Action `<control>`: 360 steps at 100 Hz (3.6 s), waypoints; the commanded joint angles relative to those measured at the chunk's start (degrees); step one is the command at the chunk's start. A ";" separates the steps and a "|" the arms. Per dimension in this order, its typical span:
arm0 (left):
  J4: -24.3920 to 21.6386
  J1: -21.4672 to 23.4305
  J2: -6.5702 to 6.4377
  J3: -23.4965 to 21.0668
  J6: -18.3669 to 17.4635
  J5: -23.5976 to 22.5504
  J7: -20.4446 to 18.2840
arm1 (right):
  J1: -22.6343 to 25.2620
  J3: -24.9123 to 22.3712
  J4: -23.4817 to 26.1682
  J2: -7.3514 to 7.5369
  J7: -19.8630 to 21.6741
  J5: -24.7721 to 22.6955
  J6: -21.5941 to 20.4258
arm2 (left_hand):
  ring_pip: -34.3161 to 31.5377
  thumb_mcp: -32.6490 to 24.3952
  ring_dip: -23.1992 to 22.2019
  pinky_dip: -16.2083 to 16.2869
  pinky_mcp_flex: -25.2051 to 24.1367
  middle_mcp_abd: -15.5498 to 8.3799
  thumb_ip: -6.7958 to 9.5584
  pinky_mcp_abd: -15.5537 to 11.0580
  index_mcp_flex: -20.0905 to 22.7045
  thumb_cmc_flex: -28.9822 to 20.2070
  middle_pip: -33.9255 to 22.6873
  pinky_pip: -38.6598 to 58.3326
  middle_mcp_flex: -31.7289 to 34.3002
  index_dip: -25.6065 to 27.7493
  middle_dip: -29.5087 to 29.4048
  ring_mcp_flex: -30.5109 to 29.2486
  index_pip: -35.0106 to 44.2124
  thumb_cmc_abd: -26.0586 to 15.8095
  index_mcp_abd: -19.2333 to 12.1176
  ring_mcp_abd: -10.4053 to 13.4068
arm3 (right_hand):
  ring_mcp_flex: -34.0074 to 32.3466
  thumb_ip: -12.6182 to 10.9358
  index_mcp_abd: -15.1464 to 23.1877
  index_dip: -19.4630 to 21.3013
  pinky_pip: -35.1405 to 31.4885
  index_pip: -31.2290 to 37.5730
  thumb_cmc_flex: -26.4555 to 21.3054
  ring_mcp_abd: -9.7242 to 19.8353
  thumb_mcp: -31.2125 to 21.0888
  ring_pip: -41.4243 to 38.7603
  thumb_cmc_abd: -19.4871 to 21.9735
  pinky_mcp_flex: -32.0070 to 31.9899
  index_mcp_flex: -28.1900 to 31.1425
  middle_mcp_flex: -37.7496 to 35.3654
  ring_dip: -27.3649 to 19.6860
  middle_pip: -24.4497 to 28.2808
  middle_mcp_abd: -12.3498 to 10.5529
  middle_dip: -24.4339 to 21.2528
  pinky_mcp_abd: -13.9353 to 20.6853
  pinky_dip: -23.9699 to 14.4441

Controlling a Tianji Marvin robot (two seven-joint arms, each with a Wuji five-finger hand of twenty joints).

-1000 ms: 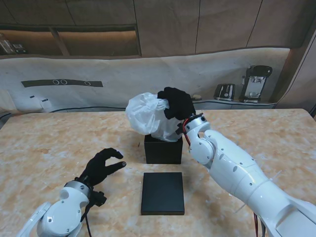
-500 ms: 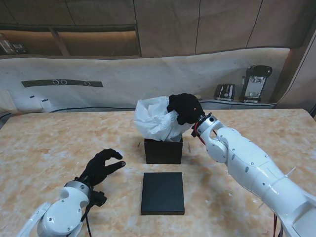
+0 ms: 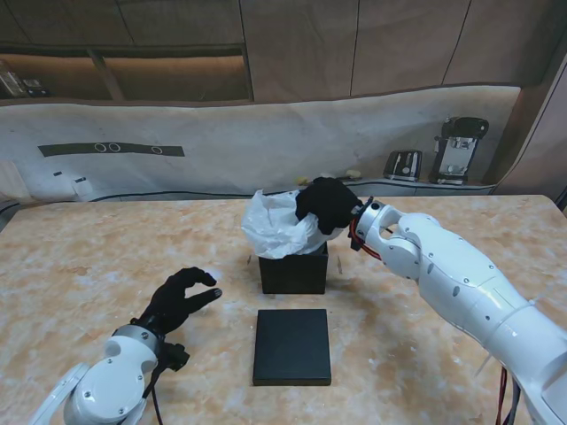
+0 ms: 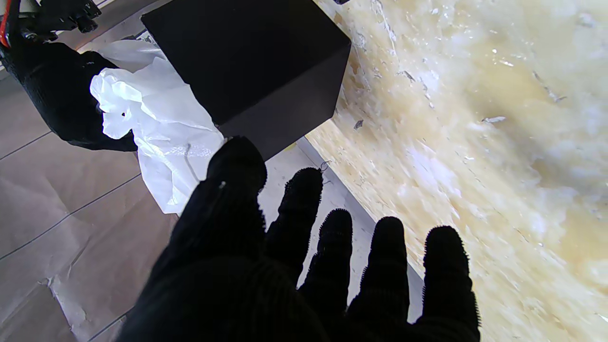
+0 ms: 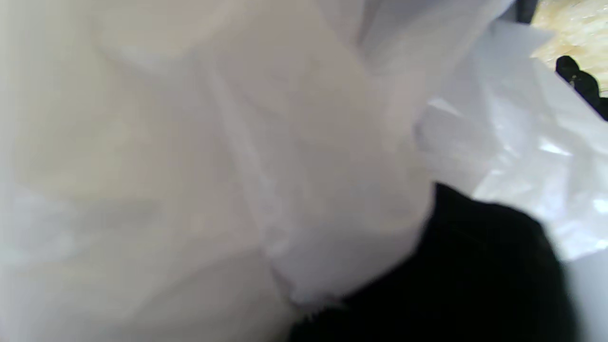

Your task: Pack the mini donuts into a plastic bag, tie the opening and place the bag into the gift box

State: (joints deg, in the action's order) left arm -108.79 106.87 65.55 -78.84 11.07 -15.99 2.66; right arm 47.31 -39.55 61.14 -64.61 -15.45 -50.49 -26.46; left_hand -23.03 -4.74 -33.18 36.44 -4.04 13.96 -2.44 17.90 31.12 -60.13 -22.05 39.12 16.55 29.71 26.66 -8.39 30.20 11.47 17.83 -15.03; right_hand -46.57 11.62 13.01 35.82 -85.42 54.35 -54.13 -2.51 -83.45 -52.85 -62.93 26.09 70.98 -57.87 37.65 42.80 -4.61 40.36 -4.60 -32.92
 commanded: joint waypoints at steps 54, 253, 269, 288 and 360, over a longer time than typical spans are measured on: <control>-0.76 0.88 0.21 -0.65 -0.35 -0.15 -0.51 | -5.12 6.22 3.33 0.88 24.76 11.87 0.68 | 0.92 1.62 0.74 0.38 -1.09 -0.18 1.61 -0.49 2.95 -1.37 0.77 -0.78 -2.17 -0.72 -0.31 1.47 -2.30 -1.29 1.65 0.15 | 4.32 -19.27 2.63 -6.74 21.75 -11.74 7.86 2.99 7.47 17.11 18.38 -3.87 -6.49 1.22 -2.13 -13.67 -0.96 -9.07 -2.27 -11.20; -1.06 1.65 0.27 -2.37 -0.36 -0.76 -0.20 | -20.16 26.91 -14.89 -8.04 48.64 39.87 8.86 | 0.96 1.67 0.83 0.44 -1.12 -0.18 1.57 -0.72 3.00 -1.65 0.73 -0.76 -2.21 -0.01 -0.31 1.56 -2.37 -1.07 0.89 0.18 | -12.04 -13.01 -7.24 -29.87 18.62 2.02 11.41 -3.36 20.99 22.33 17.53 11.36 -16.39 -5.55 -5.24 -19.45 8.46 -8.36 -3.62 -9.08; -1.05 1.74 0.29 -2.41 -0.52 -0.70 -0.10 | -21.33 28.49 -17.94 -9.94 49.52 40.16 8.34 | 0.97 1.67 0.85 0.44 -1.14 -0.08 1.58 -0.72 2.98 -1.62 0.73 -0.76 -2.17 0.00 -0.31 1.58 -2.41 -1.12 0.94 0.15 | -11.55 -12.58 -7.27 -29.70 18.95 1.79 11.13 -3.07 21.77 23.04 18.67 10.47 -16.87 -5.03 -5.49 -19.72 8.18 -8.48 -3.44 -9.09; -1.04 1.80 0.32 -2.55 -0.68 -0.67 0.03 | -22.16 29.75 -21.60 -12.36 50.54 40.66 7.52 | 0.95 1.66 0.85 0.45 -1.12 -0.15 1.58 -0.77 3.00 -1.63 0.73 -0.73 -2.24 0.00 -0.29 1.56 -2.42 -1.14 0.88 0.15 | -10.24 -12.27 -7.27 -29.44 19.86 1.24 11.49 -2.44 22.69 24.42 20.10 7.93 -17.87 -4.00 -6.26 -20.04 7.70 -8.54 -3.49 -9.12; -1.07 1.92 0.36 -2.98 -0.82 -0.54 0.14 | -23.72 32.15 -30.79 -18.62 55.77 42.15 4.64 | 0.95 1.62 0.87 0.45 -1.11 -0.03 1.58 -0.83 2.96 -1.67 0.62 -0.70 -2.09 0.06 -0.28 1.64 -2.38 -1.13 0.92 0.19 | 0.45 -11.73 -6.23 -28.45 25.57 -2.30 18.67 -1.12 26.04 30.77 21.74 -3.07 -22.77 3.12 -9.23 -21.40 5.90 -11.15 -3.32 -10.05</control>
State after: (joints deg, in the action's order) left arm -109.43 108.50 65.72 -81.68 10.48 -16.55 3.58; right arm 22.45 -8.11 29.97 -82.98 38.72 -8.00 -21.47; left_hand -23.03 -4.11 -33.17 36.43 -4.13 13.99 -2.42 17.90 33.51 -60.65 -22.05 38.69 16.54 29.11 26.63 -8.38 28.86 11.45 19.47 -15.03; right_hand -48.22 -0.08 6.19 7.42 -63.70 52.93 -38.35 -3.41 -60.06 -23.57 -40.44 24.53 49.33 -56.35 30.07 21.92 2.45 28.82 -4.85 -42.61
